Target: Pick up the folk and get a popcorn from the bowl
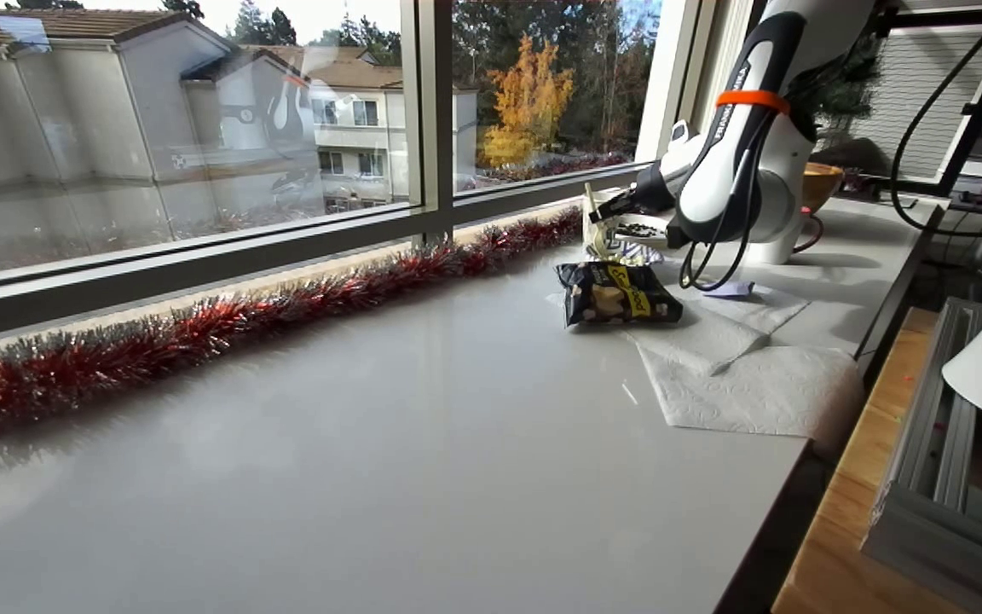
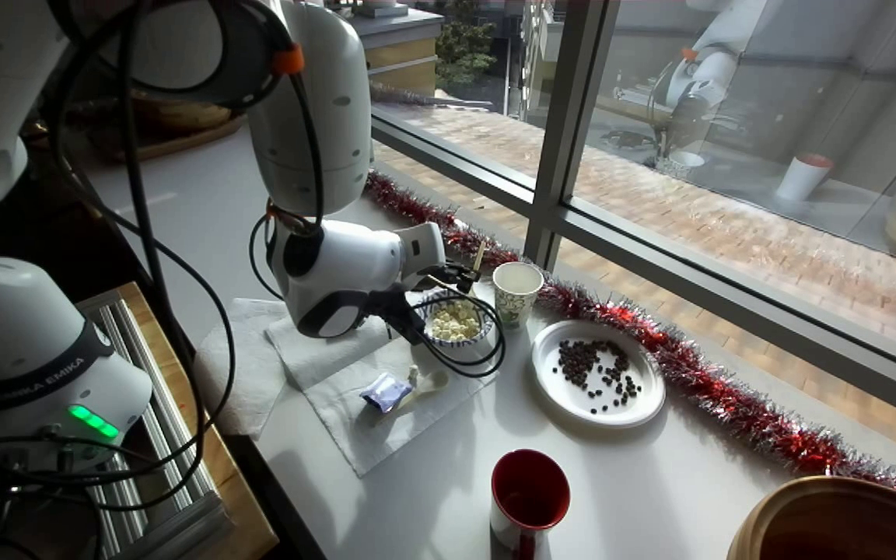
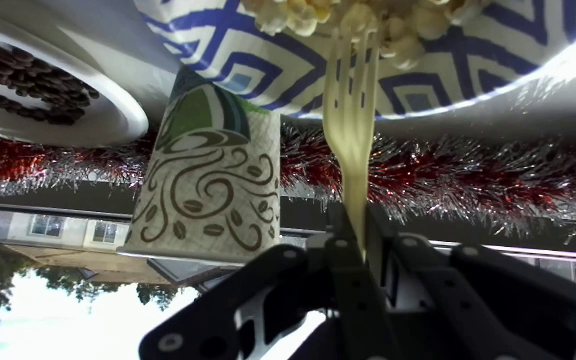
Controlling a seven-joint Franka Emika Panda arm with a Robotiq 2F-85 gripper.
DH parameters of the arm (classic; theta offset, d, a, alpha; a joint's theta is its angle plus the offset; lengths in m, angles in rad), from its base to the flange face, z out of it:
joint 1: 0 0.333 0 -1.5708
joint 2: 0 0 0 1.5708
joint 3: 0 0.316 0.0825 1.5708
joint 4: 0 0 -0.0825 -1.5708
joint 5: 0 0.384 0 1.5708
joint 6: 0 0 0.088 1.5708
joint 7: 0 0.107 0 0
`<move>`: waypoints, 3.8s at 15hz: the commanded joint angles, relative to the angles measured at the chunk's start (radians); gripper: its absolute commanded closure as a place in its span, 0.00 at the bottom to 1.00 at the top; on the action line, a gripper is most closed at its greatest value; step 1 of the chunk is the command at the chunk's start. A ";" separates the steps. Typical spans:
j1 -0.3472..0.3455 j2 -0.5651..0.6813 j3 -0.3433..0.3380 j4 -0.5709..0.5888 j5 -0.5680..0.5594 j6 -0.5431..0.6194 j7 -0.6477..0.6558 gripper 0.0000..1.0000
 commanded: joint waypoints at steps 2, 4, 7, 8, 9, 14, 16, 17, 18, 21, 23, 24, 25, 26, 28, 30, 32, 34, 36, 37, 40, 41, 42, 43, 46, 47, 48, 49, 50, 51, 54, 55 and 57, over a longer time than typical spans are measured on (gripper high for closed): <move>-0.071 0.019 0.061 0.000 -0.028 0.022 -0.054 0.97; -0.097 0.024 0.080 0.002 -0.034 0.022 -0.065 0.97; -0.134 0.032 0.109 0.001 -0.042 0.022 -0.084 0.97; -0.147 0.033 0.119 -0.003 -0.047 0.022 -0.090 0.97; -0.159 0.036 0.128 -0.004 -0.051 0.022 -0.098 0.97; -0.213 0.053 0.167 -0.008 -0.073 0.022 -0.139 0.97; -0.229 0.063 0.178 -0.012 -0.077 0.022 -0.157 0.97; -0.228 0.062 0.176 -0.023 -0.070 0.022 -0.161 0.97; -0.234 0.061 0.181 -0.033 -0.065 0.022 -0.168 0.97; -0.270 0.045 0.217 -0.067 -0.062 0.022 -0.200 0.97; -0.311 0.034 0.259 -0.091 -0.054 0.022 -0.239 0.97; -0.331 0.027 0.279 -0.105 -0.046 0.021 -0.256 0.97; -0.355 0.025 0.302 -0.114 -0.040 0.021 -0.280 0.97; -0.377 0.020 0.323 -0.127 -0.032 0.021 -0.299 0.97; -0.408 0.002 0.350 -0.164 -0.001 0.021 -0.334 0.97; -0.466 -0.017 0.400 -0.202 0.015 0.021 -0.384 0.97; -0.513 -0.048 0.444 -0.263 0.038 0.021 -0.423 0.97; -0.558 -0.083 0.492 -0.320 0.072 0.020 -0.457 0.97; -0.595 -0.138 0.542 -0.387 0.139 0.015 -0.488 0.97; -0.604 -0.167 0.562 -0.416 0.181 0.015 -0.500 0.97; -0.450 -0.132 0.513 -0.343 0.327 0.027 -0.527 0.97; -0.330 -0.201 0.416 -0.339 0.335 0.006 -0.423 0.97; -0.281 -0.210 0.394 -0.333 0.363 -0.020 -0.407 0.97; -0.212 -0.230 0.347 -0.328 0.380 -0.056 -0.368 0.97; -0.173 -0.215 0.393 -0.321 0.500 -0.131 -0.411 0.97; -0.161 -0.223 0.414 -0.319 0.543 -0.153 -0.415 0.97; -0.157 -0.228 0.432 -0.317 0.576 -0.170 -0.420 0.97; -0.160 -0.239 0.453 -0.324 0.602 -0.179 -0.422 0.97; -0.167 -0.251 0.473 -0.333 0.625 -0.186 -0.423 0.97; -0.168 -0.247 0.492 -0.321 0.653 -0.195 -0.436 0.97; -0.185 -0.268 0.544 -0.326 0.728 -0.216 -0.453 0.97; -0.191 -0.271 0.559 -0.323 0.752 -0.223 -0.461 0.97; -0.206 -0.282 0.591 -0.322 0.801 -0.238 -0.477 0.97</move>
